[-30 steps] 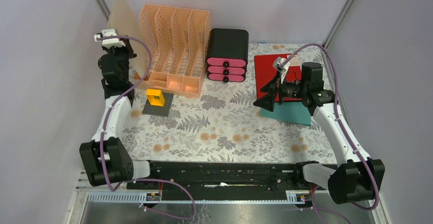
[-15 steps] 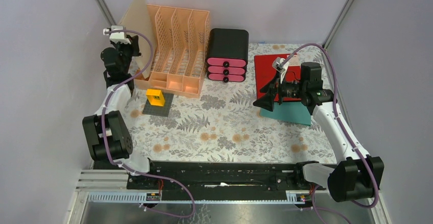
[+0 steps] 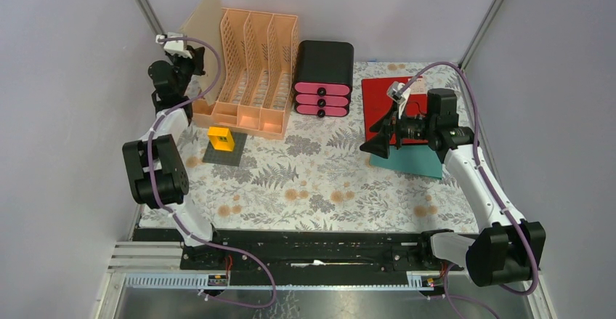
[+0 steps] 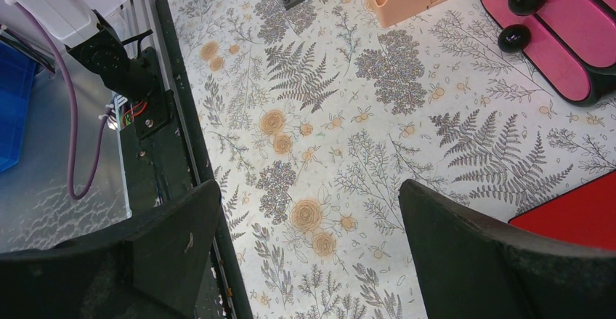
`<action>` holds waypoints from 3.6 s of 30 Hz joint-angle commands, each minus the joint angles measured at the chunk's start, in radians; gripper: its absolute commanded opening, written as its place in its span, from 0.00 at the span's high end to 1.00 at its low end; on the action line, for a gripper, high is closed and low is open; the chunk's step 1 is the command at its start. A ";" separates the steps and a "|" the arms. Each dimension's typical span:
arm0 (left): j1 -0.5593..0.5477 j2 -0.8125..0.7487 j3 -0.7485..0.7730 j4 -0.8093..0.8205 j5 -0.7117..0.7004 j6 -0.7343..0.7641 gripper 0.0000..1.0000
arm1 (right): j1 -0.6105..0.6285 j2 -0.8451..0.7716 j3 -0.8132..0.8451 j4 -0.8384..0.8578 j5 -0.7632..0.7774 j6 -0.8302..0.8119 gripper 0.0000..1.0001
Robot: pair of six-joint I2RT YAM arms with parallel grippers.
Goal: Organize the desk
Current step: Place the folder in the storage box, then pick up the folder from the center of the board.
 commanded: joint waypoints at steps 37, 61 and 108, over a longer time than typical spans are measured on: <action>0.018 0.022 -0.039 0.239 0.020 -0.063 0.40 | -0.014 0.009 0.015 0.006 -0.008 -0.024 0.00; 0.033 -0.458 -0.387 -0.109 -0.182 -0.756 0.01 | -0.058 -0.003 0.022 -0.020 0.043 -0.075 0.00; -0.892 -0.575 -0.786 -0.095 -0.135 -0.723 0.01 | -0.431 0.407 0.213 -0.055 0.403 0.018 0.01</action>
